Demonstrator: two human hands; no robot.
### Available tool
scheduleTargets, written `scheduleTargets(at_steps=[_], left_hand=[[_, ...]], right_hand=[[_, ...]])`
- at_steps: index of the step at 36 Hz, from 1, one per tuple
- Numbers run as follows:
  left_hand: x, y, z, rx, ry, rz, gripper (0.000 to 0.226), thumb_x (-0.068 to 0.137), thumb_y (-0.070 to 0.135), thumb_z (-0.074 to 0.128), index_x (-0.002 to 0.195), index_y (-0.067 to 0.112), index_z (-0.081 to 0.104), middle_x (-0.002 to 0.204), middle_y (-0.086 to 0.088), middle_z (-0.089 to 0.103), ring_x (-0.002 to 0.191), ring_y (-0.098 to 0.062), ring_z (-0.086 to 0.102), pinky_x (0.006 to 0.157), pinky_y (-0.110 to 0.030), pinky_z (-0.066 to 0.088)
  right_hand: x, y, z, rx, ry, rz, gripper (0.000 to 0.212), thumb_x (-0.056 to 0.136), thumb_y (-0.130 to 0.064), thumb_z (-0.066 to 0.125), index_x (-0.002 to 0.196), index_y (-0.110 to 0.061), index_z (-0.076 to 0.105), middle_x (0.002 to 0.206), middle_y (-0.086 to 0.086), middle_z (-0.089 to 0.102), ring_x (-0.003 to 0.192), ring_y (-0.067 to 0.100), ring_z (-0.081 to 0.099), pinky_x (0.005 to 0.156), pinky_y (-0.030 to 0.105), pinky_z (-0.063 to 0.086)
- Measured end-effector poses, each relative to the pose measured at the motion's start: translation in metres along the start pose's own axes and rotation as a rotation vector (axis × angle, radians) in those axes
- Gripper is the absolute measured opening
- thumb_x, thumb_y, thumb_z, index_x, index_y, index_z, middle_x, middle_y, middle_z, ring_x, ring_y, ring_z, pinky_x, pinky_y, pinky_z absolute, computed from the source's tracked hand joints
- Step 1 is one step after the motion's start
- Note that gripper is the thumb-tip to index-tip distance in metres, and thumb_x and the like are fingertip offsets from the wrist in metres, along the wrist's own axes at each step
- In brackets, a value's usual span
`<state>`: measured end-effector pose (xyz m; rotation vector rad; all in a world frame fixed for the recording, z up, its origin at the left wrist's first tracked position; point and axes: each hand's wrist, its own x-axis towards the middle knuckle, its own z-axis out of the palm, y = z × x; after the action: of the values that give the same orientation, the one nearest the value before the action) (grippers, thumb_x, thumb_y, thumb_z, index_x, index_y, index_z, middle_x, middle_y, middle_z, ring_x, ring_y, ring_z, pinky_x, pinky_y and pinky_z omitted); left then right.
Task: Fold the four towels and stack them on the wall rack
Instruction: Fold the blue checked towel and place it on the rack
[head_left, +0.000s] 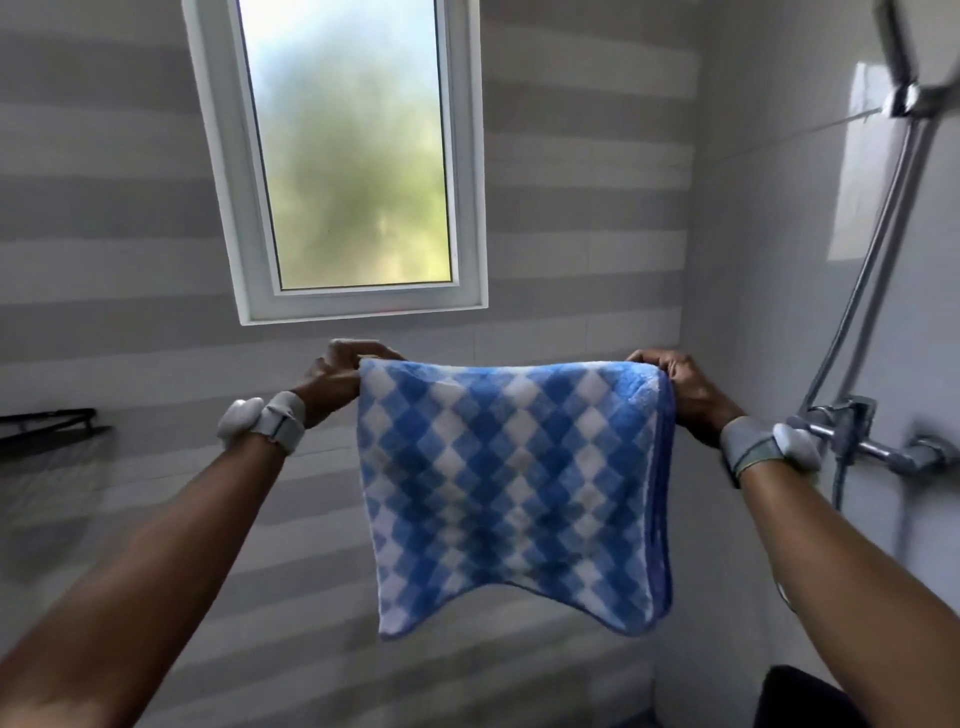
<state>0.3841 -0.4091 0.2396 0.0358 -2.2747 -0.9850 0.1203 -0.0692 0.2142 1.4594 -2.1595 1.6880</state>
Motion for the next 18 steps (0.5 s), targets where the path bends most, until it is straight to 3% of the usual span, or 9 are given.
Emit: scheduleTargets(at_steps=[3,5,6,8,10,13,15,16,18], left_hand=[[0.0,0.002,-0.008,-0.03,-0.232,-0.087,0.023,0.084,0.009,0.07,0.106,0.012,0.075,0.107,-0.013,0.074,0.096,-0.022,0.069,0.08,-0.034,0.058],[-0.001,0.002,-0.011,-0.058,-0.396,-0.153,0.031,0.083,0.007,0.068,0.113,0.002,0.07,0.112,-0.015,0.072,0.099,-0.021,0.068,0.084,-0.035,0.056],[0.0,0.001,-0.01,-0.057,-0.391,-0.172,0.03,0.08,0.006,0.067,0.11,0.001,0.071,0.108,-0.014,0.072,0.094,-0.017,0.067,0.081,-0.032,0.054],[-0.001,-0.001,-0.003,-0.049,-0.266,-0.176,0.024,0.079,0.003,0.063,0.101,0.001,0.073,0.093,-0.007,0.073,0.081,-0.009,0.062,0.071,-0.023,0.048],[-0.003,-0.004,0.007,-0.021,-0.124,-0.168,0.017,0.085,-0.003,0.061,0.098,0.0,0.072,0.079,0.0,0.07,0.068,-0.005,0.058,0.061,-0.016,0.045],[-0.003,-0.015,0.022,-0.007,0.069,-0.215,0.02,0.085,-0.004,0.053,0.08,0.009,0.068,0.061,0.003,0.052,0.055,-0.012,0.038,0.043,-0.017,0.031],[0.0,-0.018,0.03,-0.079,0.164,-0.276,0.022,0.089,-0.004,0.049,0.081,0.008,0.065,0.065,-0.002,0.052,0.056,-0.015,0.04,0.043,-0.017,0.037],[0.002,-0.021,0.033,-0.14,0.197,-0.317,0.02,0.091,-0.002,0.049,0.089,0.004,0.068,0.071,-0.006,0.056,0.059,-0.016,0.047,0.046,-0.018,0.045],[0.005,-0.023,0.041,-0.236,0.232,-0.387,0.02,0.093,0.004,0.053,0.107,0.001,0.068,0.085,-0.011,0.063,0.067,-0.018,0.056,0.054,-0.022,0.053]], right_hand=[[0.002,0.002,-0.005,0.005,-0.082,0.033,0.016,0.088,0.009,0.06,0.101,0.004,0.068,0.088,0.009,0.07,0.076,0.013,0.063,0.067,0.026,0.053],[0.001,0.0,-0.007,0.03,-0.06,0.042,0.026,0.084,-0.004,0.062,0.109,0.002,0.066,0.096,0.012,0.071,0.081,0.014,0.065,0.072,0.028,0.054],[0.001,-0.001,-0.008,0.036,-0.041,0.047,0.031,0.081,-0.01,0.061,0.109,0.001,0.065,0.095,0.011,0.07,0.08,0.014,0.064,0.071,0.027,0.054],[0.003,-0.001,-0.008,-0.005,-0.007,0.069,0.026,0.078,-0.01,0.061,0.101,0.002,0.065,0.088,0.008,0.069,0.075,0.013,0.061,0.065,0.02,0.051],[0.007,0.005,-0.01,-0.083,0.06,0.127,0.006,0.082,0.003,0.065,0.087,-0.001,0.065,0.079,0.009,0.067,0.073,0.016,0.056,0.059,0.021,0.047],[0.01,0.019,-0.011,-0.144,0.125,0.26,0.025,0.083,0.009,0.063,0.065,-0.008,0.064,0.063,0.005,0.058,0.059,0.013,0.046,0.051,0.021,0.037],[0.009,0.022,-0.008,-0.136,0.161,0.366,0.024,0.085,0.004,0.059,0.065,-0.007,0.066,0.06,0.006,0.051,0.048,0.011,0.034,0.042,0.015,0.024],[0.01,0.023,-0.006,-0.104,0.167,0.412,0.018,0.085,0.001,0.059,0.071,-0.003,0.069,0.063,0.008,0.05,0.05,0.012,0.032,0.044,0.015,0.022],[0.011,0.023,0.0,-0.023,0.176,0.47,0.012,0.08,-0.005,0.065,0.079,0.005,0.07,0.067,0.012,0.053,0.056,0.019,0.041,0.05,0.02,0.032]])
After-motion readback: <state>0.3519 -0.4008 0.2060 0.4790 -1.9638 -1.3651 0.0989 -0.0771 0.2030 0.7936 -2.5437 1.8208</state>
